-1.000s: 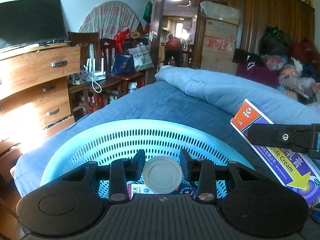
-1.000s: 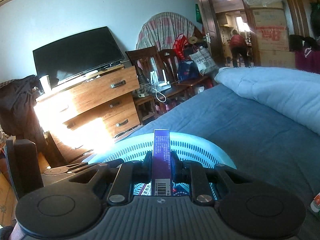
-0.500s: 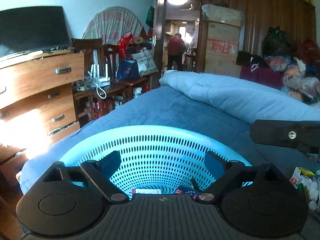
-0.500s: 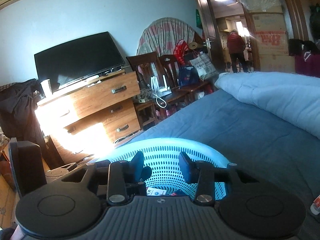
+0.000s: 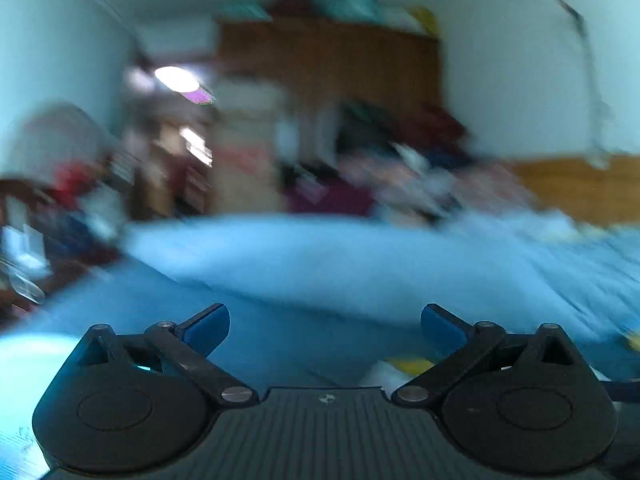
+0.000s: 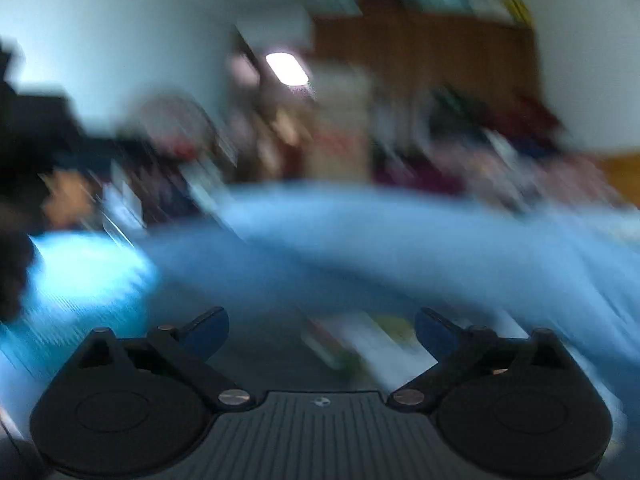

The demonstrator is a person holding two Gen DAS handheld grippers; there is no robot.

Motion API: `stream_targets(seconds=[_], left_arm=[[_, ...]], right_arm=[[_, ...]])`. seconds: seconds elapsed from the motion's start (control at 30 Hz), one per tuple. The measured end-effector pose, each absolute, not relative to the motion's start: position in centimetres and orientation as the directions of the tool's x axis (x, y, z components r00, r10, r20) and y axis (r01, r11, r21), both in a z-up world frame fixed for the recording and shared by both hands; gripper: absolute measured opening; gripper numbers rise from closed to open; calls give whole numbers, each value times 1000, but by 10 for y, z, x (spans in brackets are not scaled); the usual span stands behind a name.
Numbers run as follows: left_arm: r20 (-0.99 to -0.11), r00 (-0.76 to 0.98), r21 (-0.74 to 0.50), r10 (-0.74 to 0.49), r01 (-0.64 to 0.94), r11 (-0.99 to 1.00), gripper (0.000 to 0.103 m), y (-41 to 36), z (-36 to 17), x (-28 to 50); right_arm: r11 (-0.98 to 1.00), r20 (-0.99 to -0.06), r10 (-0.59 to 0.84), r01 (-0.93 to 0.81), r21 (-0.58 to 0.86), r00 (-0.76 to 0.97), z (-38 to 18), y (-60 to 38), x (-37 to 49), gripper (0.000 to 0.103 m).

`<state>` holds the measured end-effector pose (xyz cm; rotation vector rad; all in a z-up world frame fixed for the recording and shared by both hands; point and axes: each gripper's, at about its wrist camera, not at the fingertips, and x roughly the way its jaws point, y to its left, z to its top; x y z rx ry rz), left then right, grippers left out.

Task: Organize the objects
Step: 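Grasp a white cap with the right gripper while the left gripper grasps a blue cap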

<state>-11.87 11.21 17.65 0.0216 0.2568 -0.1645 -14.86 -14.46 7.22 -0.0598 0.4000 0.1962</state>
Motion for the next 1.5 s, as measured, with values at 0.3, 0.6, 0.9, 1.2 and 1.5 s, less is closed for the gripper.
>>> stream_targets(seconds=[0.3, 0.6, 0.9, 1.2, 1.5], left_arm=[[-520, 748, -71, -413, 445, 893, 103, 7, 59, -68], [-564, 692, -54, -450, 513, 857, 100, -25, 10, -32], [-582, 671, -58, -460, 529, 846, 89, -41, -1, -20], [-616, 661, -35, -429, 521, 853, 40, -48, 3, -25], [-464, 873, -10, -153, 168, 986, 40, 61, 121, -63]], right_arm=[[996, -636, 34, -79, -43, 771, -19, -230, -89, 67], [992, -653, 127, -92, 88, 746, -21, -232, -80, 49], [977, -627, 187, -80, 196, 756, -4, -244, -100, 43], [972, -608, 194, -68, 224, 770, 5, -245, -106, 43], [956, -488, 293, -236, 177, 822, 87, -188, -91, 43]])
